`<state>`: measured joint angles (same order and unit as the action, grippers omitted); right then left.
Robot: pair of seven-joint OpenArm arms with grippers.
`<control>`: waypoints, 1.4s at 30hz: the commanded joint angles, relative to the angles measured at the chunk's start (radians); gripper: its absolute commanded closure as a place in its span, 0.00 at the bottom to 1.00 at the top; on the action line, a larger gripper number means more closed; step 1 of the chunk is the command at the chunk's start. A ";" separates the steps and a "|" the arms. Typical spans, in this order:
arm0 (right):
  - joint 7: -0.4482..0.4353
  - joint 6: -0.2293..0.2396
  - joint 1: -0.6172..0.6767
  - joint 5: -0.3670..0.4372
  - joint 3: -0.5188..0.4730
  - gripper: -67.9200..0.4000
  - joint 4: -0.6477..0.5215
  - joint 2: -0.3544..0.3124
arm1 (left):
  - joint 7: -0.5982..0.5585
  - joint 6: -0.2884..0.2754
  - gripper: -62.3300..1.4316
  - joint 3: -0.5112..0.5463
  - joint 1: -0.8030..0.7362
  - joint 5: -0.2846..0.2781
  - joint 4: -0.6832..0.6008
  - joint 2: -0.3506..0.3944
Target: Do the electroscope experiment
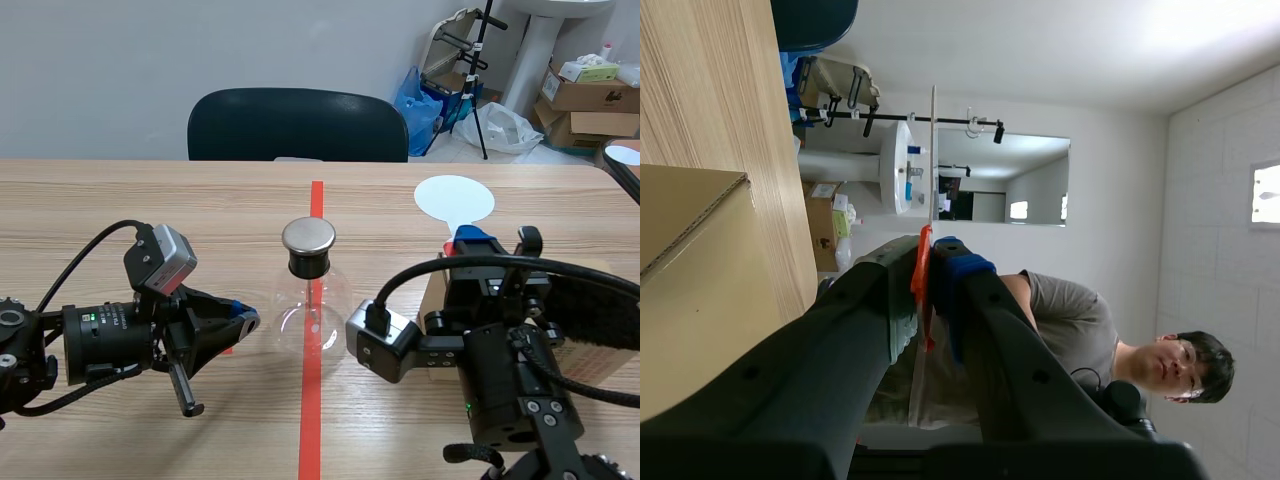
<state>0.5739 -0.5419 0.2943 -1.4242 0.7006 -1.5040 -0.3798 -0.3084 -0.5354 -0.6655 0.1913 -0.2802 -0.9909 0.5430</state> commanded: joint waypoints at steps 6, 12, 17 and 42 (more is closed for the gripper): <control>0.004 -0.013 -0.014 -0.005 -0.007 0.98 -0.014 -0.011 | -0.016 -0.002 0.93 0.004 0.005 -0.011 -0.017 0.000; 0.004 -0.048 0.000 0.003 -0.008 0.98 -0.019 -0.008 | -0.017 -0.002 0.93 0.004 0.005 -0.011 -0.017 0.000; -0.033 -0.070 0.060 0.003 -0.061 0.98 -0.057 0.000 | -0.017 -0.002 0.93 0.004 0.005 -0.011 -0.017 0.000; -0.719 -0.241 0.393 0.238 -0.724 0.98 -0.072 0.206 | -0.099 -0.042 0.93 0.148 -0.190 -0.011 -0.266 0.182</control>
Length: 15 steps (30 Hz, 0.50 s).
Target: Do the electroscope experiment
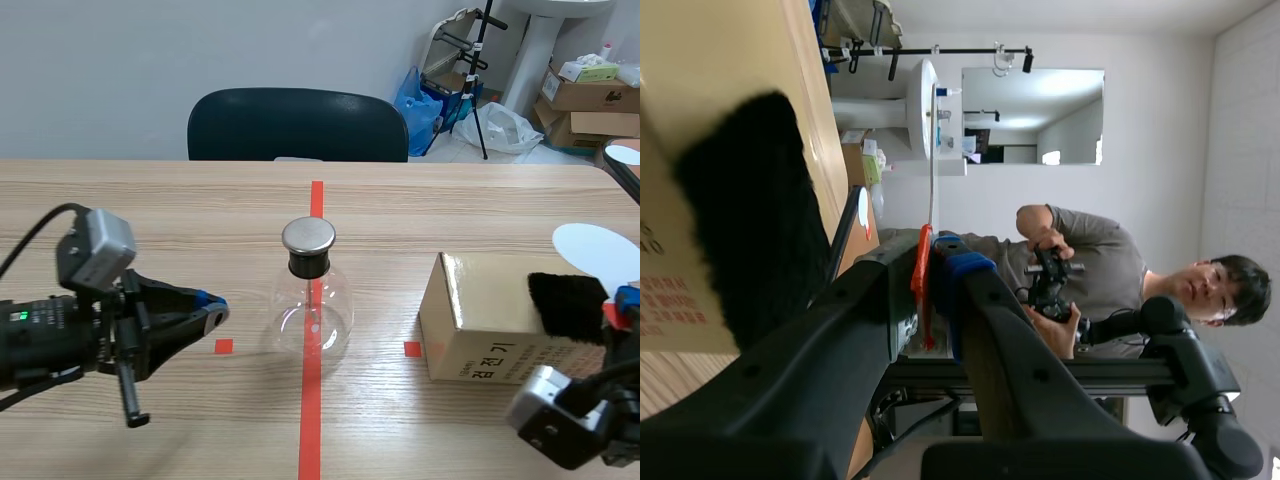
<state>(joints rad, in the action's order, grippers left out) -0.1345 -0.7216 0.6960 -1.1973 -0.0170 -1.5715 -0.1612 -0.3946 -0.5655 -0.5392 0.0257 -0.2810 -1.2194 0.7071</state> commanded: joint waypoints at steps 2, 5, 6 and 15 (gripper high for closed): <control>-0.081 -0.061 -0.010 0.053 -0.050 0.98 0.016 -0.012 | -0.014 -0.045 0.93 0.084 -0.101 -0.011 -0.117 0.060; -0.189 -0.061 -0.015 0.105 -0.106 0.98 0.058 -0.010 | -0.034 -0.101 0.93 0.185 -0.223 -0.011 -0.224 0.110; -0.222 -0.061 -0.019 0.115 -0.119 0.98 0.073 -0.010 | -0.042 -0.125 0.93 0.221 -0.264 -0.011 -0.257 0.123; -0.356 -0.061 -0.097 0.158 -0.175 0.98 0.232 -0.010 | -0.097 -0.130 0.93 0.482 -0.544 -0.010 -0.438 0.142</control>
<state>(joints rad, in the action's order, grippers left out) -0.4801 -0.7219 0.6147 -1.0477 -0.1738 -1.3289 -0.1608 -0.4690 -0.6945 -0.0479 -0.5240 -0.2798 -1.6547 0.8581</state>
